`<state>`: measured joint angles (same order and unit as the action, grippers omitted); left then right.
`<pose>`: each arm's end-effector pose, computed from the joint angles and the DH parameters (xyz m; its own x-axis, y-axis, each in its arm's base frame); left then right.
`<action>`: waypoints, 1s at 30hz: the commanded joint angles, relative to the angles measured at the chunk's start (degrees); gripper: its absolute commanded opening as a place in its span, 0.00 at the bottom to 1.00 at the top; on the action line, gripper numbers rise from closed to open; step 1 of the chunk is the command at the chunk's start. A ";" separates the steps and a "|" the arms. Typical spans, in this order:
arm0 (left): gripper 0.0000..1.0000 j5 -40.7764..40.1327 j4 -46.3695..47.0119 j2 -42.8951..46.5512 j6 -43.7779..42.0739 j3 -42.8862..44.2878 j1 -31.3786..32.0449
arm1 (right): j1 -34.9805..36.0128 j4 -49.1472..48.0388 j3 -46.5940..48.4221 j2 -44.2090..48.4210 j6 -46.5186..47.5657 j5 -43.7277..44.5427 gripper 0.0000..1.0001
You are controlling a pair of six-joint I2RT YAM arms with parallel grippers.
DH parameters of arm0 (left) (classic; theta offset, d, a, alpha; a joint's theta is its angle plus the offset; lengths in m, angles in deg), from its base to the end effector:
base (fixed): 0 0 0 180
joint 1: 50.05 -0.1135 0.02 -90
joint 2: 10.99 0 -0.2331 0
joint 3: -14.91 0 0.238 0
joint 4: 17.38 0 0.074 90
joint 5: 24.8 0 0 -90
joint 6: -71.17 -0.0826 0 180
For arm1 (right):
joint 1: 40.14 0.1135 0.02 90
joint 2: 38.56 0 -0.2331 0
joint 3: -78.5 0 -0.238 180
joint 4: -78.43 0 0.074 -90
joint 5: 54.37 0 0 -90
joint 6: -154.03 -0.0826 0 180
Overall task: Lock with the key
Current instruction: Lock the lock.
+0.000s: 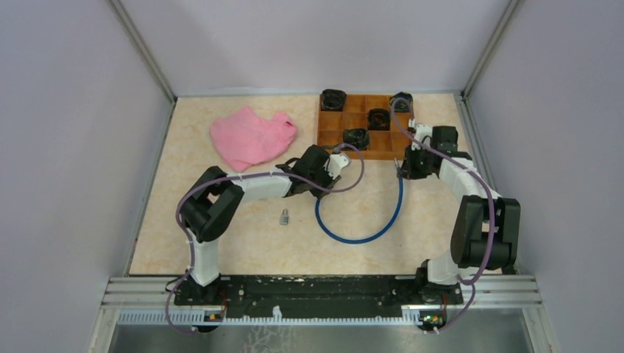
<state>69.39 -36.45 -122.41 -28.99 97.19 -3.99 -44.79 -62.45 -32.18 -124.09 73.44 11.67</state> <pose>0.2852 -0.3046 0.0980 -0.3766 0.6443 -0.6656 0.8314 0.5520 0.0639 0.3171 0.0079 0.1565 -0.7832 -0.0862 -0.6158 -0.2881 0.9279 0.2365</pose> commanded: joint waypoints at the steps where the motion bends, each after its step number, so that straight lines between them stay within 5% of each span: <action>1: 0.13 3.50 -7.97 -6.16 0.74 -1.15 0.96 | -0.03 -1.91 -0.56 2.37 0.32 -5.01 0.00; 5: 0.00 4.17 -7.14 -6.88 0.84 1.04 0.87 | 0.05 -1.76 -0.80 1.98 0.25 -7.89 0.00; 30: 0.00 4.64 5.61 8.53 3.75 4.09 -1.46 | 10.10 -6.55 1.41 -4.62 -0.64 -31.81 0.00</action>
<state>74.20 -33.59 -115.96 -26.10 100.62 -5.19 -36.85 -65.75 -33.88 -127.96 73.55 -12.73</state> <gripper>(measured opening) 0.320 0.079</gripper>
